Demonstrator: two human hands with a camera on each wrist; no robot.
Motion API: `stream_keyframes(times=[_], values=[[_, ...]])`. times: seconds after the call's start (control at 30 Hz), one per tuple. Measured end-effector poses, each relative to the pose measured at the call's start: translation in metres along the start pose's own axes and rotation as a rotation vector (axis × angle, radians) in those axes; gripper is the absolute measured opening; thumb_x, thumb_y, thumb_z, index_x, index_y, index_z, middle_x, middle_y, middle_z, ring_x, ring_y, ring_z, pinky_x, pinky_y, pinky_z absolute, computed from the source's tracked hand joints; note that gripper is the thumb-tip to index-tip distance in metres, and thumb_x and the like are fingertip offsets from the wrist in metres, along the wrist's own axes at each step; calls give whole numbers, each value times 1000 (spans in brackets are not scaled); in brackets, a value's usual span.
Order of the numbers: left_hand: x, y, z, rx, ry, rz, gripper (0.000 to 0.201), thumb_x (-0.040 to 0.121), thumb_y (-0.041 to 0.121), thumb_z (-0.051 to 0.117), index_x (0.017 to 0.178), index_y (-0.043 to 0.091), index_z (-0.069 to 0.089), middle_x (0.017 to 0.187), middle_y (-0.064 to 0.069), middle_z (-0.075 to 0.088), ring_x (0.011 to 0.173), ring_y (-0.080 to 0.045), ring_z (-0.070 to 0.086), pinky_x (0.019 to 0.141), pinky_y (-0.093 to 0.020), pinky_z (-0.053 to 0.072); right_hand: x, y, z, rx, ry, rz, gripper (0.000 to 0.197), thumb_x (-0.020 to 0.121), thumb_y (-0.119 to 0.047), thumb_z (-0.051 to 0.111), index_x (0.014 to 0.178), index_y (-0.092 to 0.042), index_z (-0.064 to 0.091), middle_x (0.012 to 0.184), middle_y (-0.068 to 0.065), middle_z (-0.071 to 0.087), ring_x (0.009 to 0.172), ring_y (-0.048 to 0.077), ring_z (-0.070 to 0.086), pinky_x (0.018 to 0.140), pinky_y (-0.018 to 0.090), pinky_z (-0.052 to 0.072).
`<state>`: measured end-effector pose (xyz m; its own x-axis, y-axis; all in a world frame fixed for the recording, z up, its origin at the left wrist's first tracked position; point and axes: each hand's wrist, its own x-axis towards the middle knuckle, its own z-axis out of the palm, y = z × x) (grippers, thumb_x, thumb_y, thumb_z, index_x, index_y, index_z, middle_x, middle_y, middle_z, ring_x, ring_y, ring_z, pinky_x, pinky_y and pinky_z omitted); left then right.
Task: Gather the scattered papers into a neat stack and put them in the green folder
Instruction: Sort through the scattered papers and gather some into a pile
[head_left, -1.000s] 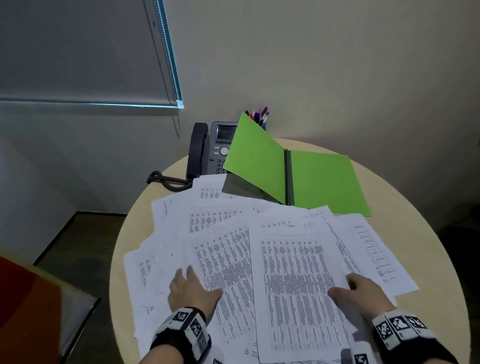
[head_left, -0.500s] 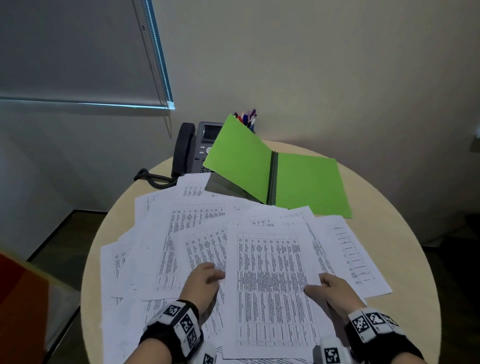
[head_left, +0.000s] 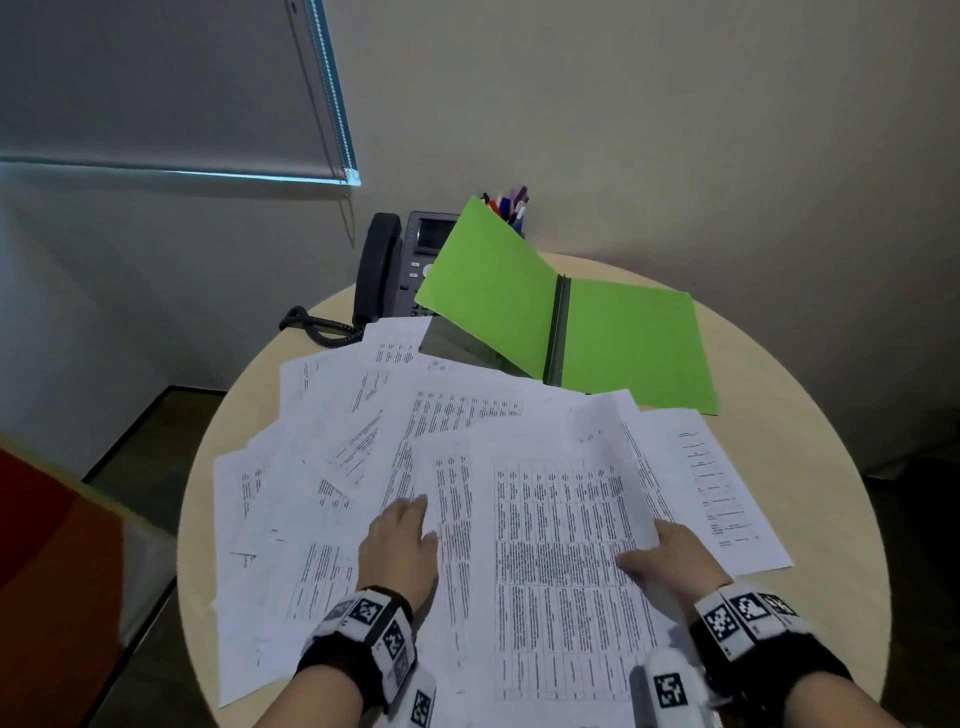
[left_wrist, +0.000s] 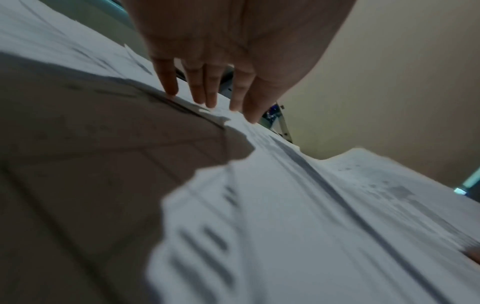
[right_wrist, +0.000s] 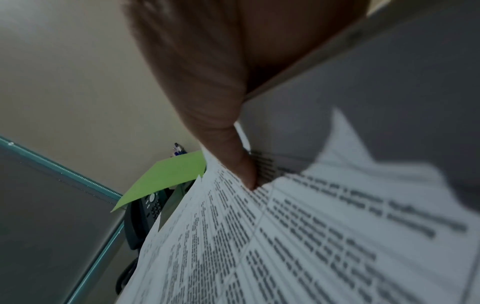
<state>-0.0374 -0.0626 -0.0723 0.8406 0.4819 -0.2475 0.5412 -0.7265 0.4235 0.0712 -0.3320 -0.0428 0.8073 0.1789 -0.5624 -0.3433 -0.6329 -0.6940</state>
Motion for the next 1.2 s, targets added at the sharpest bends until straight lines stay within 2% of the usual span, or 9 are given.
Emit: stream_keyframes(times=[0.17,0.37,0.5,0.6,0.7,0.83,0.9,1.03,1.2], values=[[10,-24,-9,101,-106,-85,68,94,44,40,151,22,9,160,-7,-9,147,-23,-11,118,-45,-2,-4,17,-17,-39,174,11,23,76,0,67,60,-11,55,58,9,59,55,22,53,59,28,43],[-16,-20,0,164,-211,64,67,95,47,38,151,28,7,160,-4,-8,148,-18,-7,117,-43,-7,-15,39,-26,97,211,40,18,79,4,66,65,-3,57,59,14,59,54,23,52,55,28,41],[-17,-11,-6,9,-82,41,52,92,42,46,140,24,41,156,-4,22,144,-20,20,118,-36,16,-18,35,-16,49,217,-18,10,77,-5,70,85,-8,63,79,12,69,72,29,63,66,36,50],[-8,-6,-11,-115,-62,-74,63,91,44,48,144,14,33,155,-8,23,144,-23,21,116,-38,23,-24,23,-5,14,195,-46,28,79,-10,71,102,-12,55,92,5,64,84,25,61,63,28,43],[-5,0,-12,-209,-107,-127,74,88,43,53,148,11,22,152,-7,29,141,-24,27,113,-37,27,-31,8,9,44,172,-69,35,79,-5,68,105,-16,48,85,0,60,74,17,58,55,24,44],[-10,10,-10,-430,-157,-192,64,79,37,62,136,21,38,131,4,52,121,-24,53,103,-39,43,-32,0,22,287,54,-22,33,79,4,65,108,-6,54,93,16,66,74,26,63,57,25,54],[-11,11,-9,-448,-164,-223,61,76,31,67,130,20,42,123,0,61,109,-22,60,97,-41,48,-25,3,22,161,21,-44,30,79,-4,67,109,-4,60,102,15,68,81,24,63,65,27,52],[-9,9,-4,-480,-153,-277,71,71,23,75,133,15,41,131,-9,54,119,-26,54,101,-37,44,-10,10,9,-401,239,-64,26,75,-28,66,97,-15,61,116,10,56,107,29,52,87,31,43],[-4,9,4,-762,-169,-316,51,53,20,82,99,9,62,90,-12,70,76,-24,66,79,-42,57,-6,7,4,-290,172,-78,21,75,-25,66,85,-19,49,90,2,55,77,17,52,59,26,38]])
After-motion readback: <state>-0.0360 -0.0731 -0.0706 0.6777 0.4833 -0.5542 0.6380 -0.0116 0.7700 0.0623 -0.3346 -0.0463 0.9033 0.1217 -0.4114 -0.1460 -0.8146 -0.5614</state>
